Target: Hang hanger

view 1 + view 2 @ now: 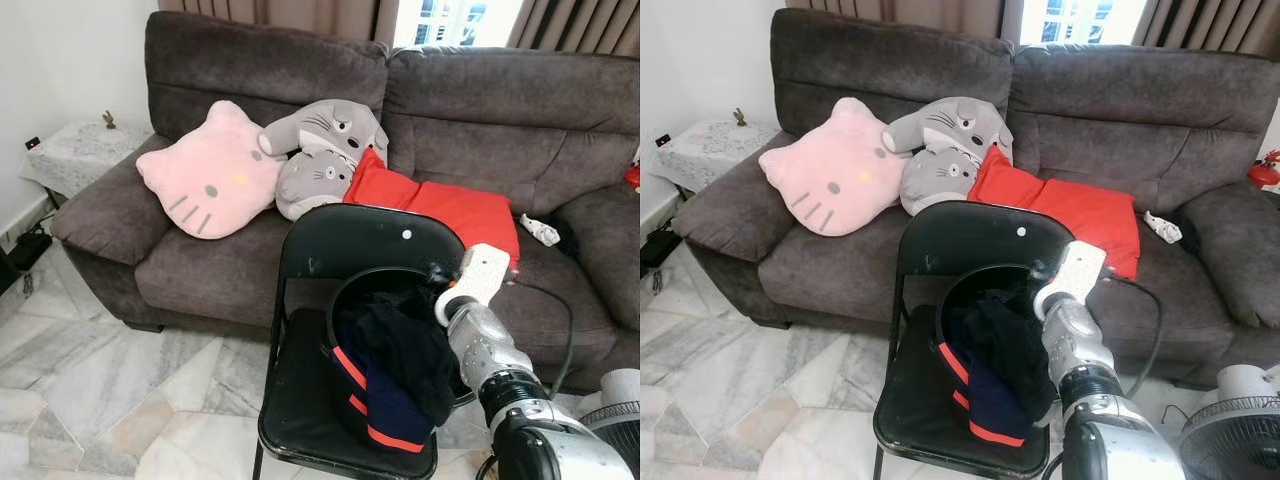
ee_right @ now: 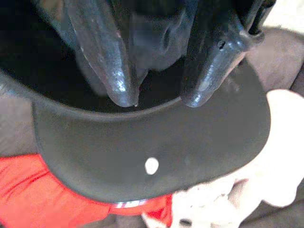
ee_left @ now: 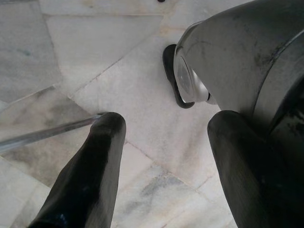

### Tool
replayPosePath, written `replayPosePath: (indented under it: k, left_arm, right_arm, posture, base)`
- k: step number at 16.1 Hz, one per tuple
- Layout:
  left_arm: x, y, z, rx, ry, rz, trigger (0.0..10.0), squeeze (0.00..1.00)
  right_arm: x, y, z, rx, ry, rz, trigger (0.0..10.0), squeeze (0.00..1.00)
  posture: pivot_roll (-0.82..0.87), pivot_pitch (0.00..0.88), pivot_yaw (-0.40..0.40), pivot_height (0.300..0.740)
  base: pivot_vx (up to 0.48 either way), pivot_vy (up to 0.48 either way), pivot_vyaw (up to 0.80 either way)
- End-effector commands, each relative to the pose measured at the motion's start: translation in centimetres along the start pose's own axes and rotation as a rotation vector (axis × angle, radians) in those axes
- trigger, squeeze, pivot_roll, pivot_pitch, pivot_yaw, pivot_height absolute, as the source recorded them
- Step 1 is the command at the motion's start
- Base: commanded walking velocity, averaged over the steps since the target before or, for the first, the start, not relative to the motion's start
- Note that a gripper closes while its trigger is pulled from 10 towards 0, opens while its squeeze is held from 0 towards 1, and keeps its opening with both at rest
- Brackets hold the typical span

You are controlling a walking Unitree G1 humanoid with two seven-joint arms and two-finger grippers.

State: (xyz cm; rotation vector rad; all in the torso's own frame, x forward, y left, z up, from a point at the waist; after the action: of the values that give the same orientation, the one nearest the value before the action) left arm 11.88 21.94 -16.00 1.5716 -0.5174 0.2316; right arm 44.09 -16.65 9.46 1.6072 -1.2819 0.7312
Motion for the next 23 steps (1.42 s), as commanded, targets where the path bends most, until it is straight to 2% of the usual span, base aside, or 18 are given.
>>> replayPosePath:
  k: [1, 2, 3, 7, 8, 9, 14, 17, 20, 23]
  left_arm:
    - [-0.8, 0.1, 0.1, -0.008, -0.007, -0.031, 10.0, 0.00]
    - [-0.8, 0.1, 0.2, -0.009, -0.008, -0.032, 10.0, 0.00]
    - [-0.8, 0.1, 0.2, -0.010, -0.008, -0.032, 10.0, 0.00]
    - [-0.9, 0.1, 0.2, -0.012, -0.009, -0.034, 10.0, 0.00]
    - [-0.9, 0.1, 0.2, -0.013, -0.009, -0.035, 10.0, 0.00]
    - [-0.9, 0.1, 0.2, -0.013, -0.010, -0.036, 10.0, 0.00]
    - [-0.9, 0.2, 0.1, -0.013, -0.012, -0.037, 10.0, 0.00]
    - [-1.0, 0.2, 0.0, -0.012, -0.013, -0.039, 10.0, 0.00]
    - [-1.1, 0.2, 0.0, -0.014, -0.017, -0.043, 10.0, 0.00]
    - [-1.2, 0.2, 0.0, -0.015, -0.019, -0.045, 10.0, 0.00]
  right_arm:
    - [-0.7, -0.1, -0.9, 0.038, 0.016, -0.037, 10.0, 0.00]
    - [-0.8, -0.1, -1.0, 0.047, 0.017, -0.040, 10.0, 0.36]
    - [-0.7, -0.1, -0.8, 0.031, 0.011, -0.034, 10.0, 1.00]
    - [-0.7, -0.2, -0.8, 0.010, 0.004, -0.037, 10.0, 1.00]
    - [-0.9, -0.2, -1.0, 0.015, -0.005, -0.046, 10.0, 0.38]
    - [-1.1, -0.2, -1.1, 0.019, -0.010, -0.054, 10.0, 0.00]
    - [-1.7, -0.2, -0.8, -0.010, -0.032, -0.078, 10.0, 0.00]
    - [-1.6, -0.1, 0.5, -0.091, -0.071, -0.077, 10.0, 0.00]
    - [-1.9, -0.1, 0.7, -0.094, -0.117, -0.090, 10.0, 0.00]
    - [-2.9, 0.0, 0.5, -0.085, -0.122, -0.123, 10.0, 0.00]
  posture:
    - [0.02, 0.015, -0.012, 0.740]
    - [0.02, 0.015, -0.012, 0.740]
    - [0.02, 0.015, -0.012, 0.740]
    - [0.03, 0.017, -0.011, 0.740]
    - [0.03, 0.017, -0.011, 0.740]
    - [0.03, 0.018, -0.011, 0.740]
    - [0.04, 0.025, -0.008, 0.740]
    - [0.05, 0.028, -0.006, 0.740]
    - [0.06, 0.029, -0.002, 0.740]
    - [0.07, 0.032, -0.001, 0.740]
  base:
    - [0.000, 0.000, 0.00]
    - [0.000, 0.000, 0.00]
    - [0.000, 0.000, 0.00]
    - [0.000, 0.000, 0.00]
    - [0.000, 0.000, 0.00]
    - [0.000, 0.000, 0.00]
    - [0.000, 0.000, 0.00]
    - [0.000, 0.000, 0.00]
    - [0.000, 0.000, 0.00]
    - [0.000, 0.000, 0.00]
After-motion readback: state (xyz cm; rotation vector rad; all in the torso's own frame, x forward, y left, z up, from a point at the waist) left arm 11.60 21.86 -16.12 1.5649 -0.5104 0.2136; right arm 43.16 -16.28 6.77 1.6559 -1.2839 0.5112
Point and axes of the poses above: a point about 5 cm out from each wrist's last joint towards the gripper, its own y axis pointing back from the gripper into the wrist, its own x axis along the axis of the wrist's last joint, z = x × y, the point moved 6 cm from there along -y, pointing out of the wrist towards the gripper, and after that the axes turned 4 degrees about -y, right-handed, at the moved point
